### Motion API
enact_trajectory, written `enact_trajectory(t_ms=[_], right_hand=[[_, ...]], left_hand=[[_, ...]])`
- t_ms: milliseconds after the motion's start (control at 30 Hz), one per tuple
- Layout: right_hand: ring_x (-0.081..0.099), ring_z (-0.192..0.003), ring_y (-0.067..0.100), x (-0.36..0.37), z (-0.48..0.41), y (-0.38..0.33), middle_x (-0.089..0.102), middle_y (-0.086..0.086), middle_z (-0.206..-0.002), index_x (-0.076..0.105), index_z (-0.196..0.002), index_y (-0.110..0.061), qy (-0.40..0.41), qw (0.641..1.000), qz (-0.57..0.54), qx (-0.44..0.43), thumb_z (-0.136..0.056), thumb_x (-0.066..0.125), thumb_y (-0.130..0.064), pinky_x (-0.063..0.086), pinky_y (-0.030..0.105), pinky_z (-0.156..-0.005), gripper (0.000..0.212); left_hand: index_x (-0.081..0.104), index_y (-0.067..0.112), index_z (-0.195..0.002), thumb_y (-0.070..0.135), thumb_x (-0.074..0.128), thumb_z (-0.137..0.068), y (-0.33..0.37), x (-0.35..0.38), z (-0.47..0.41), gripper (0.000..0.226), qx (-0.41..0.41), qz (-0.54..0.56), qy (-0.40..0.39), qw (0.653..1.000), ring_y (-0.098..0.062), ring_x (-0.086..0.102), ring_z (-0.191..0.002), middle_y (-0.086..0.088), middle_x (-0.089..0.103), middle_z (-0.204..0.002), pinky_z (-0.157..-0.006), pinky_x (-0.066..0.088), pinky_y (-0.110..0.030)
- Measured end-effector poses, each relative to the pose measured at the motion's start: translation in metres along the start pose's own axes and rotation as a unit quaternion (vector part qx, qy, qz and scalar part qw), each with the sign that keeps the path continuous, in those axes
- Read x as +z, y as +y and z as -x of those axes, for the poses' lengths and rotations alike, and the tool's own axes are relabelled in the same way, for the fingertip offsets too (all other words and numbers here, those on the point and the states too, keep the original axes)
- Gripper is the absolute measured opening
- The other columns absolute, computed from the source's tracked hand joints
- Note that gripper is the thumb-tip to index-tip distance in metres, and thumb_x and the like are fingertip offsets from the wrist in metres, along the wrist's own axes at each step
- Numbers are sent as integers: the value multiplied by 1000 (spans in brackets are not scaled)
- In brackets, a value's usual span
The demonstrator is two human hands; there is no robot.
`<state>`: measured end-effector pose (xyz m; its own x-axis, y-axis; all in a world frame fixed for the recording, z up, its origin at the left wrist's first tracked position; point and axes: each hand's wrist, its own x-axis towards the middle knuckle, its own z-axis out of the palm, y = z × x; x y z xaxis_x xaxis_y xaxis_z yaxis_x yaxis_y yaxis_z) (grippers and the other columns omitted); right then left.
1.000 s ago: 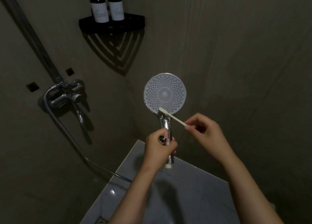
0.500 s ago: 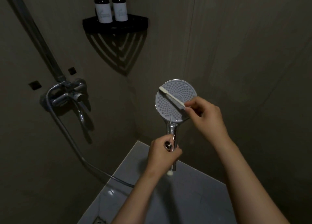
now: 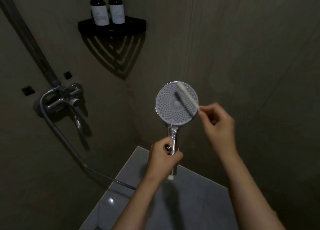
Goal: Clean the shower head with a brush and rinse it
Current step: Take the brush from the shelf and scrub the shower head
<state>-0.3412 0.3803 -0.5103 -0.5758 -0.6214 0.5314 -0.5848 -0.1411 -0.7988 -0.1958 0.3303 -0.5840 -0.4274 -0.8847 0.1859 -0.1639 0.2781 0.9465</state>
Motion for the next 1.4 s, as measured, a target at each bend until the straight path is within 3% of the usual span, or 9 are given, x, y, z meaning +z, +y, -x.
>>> enact_trajectory(t_ms=[100, 167, 367, 633, 767, 900, 1067, 1233, 1400], right_hand=[[60, -75, -12, 19, 8, -7, 62, -20, -79, 66, -85, -19, -94, 995, 11, -23, -82, 67, -1, 43, 3, -69, 18], [60, -76, -11, 22, 9, -5, 63, -19, -78, 68, -84, -16, -102, 994, 26, -23, -82, 67, -3, 43, 3, -69, 14], [61, -72, 3, -3, 0, 10, 66, -4, -77, 66, -85, -15, 0, 999, 45, 16, -85, 64, -6, 47, 14, -65, 9], [57, -66, -8, -8, 5, 13, 62, -4, -73, 65, -89, -8, 97, 994, 36, 39, -86, 61, -5, 41, 6, -59, 6], [56, -64, 2, 6, 13, 5, 64, -3, -71, 66, -83, -12, -11, 1000, 3, 9, -84, 65, -3, 42, 13, -59, 10], [61, -70, 6, 21, 18, 3, 67, -9, -78, 69, -84, -15, -121, 992, 42, -9, -81, 67, -7, 48, 21, -64, 8], [62, -74, 7, 14, 14, 9, 69, -5, -77, 69, -81, -11, -73, 996, 38, 14, -82, 68, -7, 46, 14, -63, 5], [60, -71, 16, 0, 11, 14, 68, 5, -74, 68, -82, -10, 9, 999, 47, 25, -84, 66, -5, 44, 17, -58, 6], [57, -66, -5, -8, 11, 19, 64, -3, -72, 67, -83, -8, 63, 996, 55, 43, -84, 63, -4, 39, 7, -58, 6]], left_hand=[[47, 11, -59, 12, 61, -58, 2, 3, 1, 14, -1, 9, -14, 1000, -16, 47, -52, 0, 49, -51, -53, 48, -44], [46, 8, -60, 10, 61, -58, 3, 3, 3, 16, 0, 18, -19, 1000, -19, 47, -52, -9, 49, -53, -53, 48, -47], [44, 8, -59, 7, 61, -59, 4, 1, 4, 17, -3, 38, 12, 999, -17, 45, -52, -4, 47, -53, -51, 47, -44], [45, 6, -60, 6, 61, -61, 7, 3, 5, 16, -10, 46, 4, 999, -16, 45, -52, -2, 46, -54, -50, 41, -36], [44, 5, -59, 1, 61, -61, 11, 2, 2, 17, -16, 57, 10, 998, -13, 46, -49, -5, 47, -54, -50, 41, -28], [46, 7, -60, 0, 61, -63, 12, 0, 1, 17, -19, 53, 6, 998, -14, 49, -51, -6, 49, -55, -51, 44, -32], [46, 8, -62, 6, 61, -60, 7, -4, 2, 15, -16, 47, 12, 999, -17, 46, -53, -7, 47, -55, -50, 46, -42], [42, 13, -57, 5, 60, -59, 7, -5, 1, 20, -21, 56, 20, 998, -17, 47, -50, -7, 46, -54, -50, 44, -36], [44, 11, -58, 5, 61, -60, 7, -5, 2, 19, -15, 47, 11, 999, -16, 47, -50, -2, 47, -53, -50, 45, -37]])
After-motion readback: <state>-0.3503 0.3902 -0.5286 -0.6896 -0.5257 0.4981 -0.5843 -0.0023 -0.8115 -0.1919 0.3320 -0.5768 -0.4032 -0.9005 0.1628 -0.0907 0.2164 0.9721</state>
